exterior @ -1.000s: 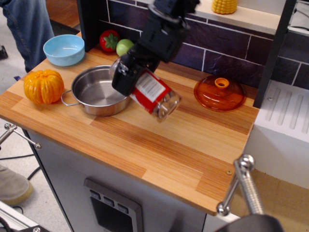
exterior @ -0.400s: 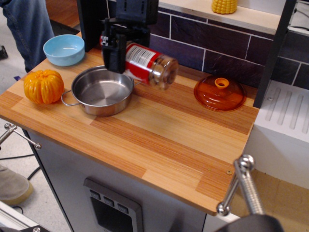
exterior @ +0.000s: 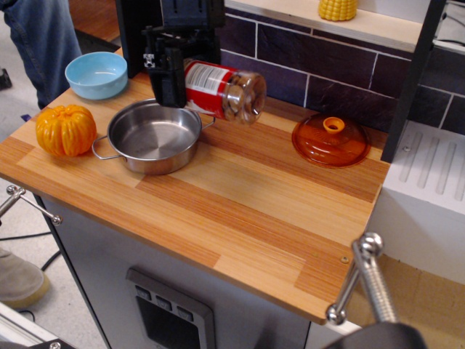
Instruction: Pour almonds in pot
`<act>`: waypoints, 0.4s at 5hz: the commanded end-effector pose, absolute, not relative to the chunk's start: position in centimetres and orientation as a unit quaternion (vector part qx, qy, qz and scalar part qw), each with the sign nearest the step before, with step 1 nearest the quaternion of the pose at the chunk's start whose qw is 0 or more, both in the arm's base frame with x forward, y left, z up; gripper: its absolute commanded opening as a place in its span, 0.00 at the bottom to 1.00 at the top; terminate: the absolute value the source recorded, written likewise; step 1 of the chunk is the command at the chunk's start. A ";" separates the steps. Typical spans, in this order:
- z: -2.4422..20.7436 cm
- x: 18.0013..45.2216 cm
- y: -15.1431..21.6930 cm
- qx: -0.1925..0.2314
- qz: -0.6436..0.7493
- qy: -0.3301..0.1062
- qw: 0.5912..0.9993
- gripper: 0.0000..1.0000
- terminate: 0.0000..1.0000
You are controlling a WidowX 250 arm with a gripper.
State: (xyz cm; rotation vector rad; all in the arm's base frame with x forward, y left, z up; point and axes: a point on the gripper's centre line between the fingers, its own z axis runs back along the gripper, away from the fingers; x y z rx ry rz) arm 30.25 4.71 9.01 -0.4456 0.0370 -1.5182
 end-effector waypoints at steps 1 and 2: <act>9.5 30.2 5.0 -0.214 -0.676 -0.030 0.705 0.00 0.00; 9.6 30.0 4.9 -0.225 -0.675 -0.050 0.701 0.00 0.00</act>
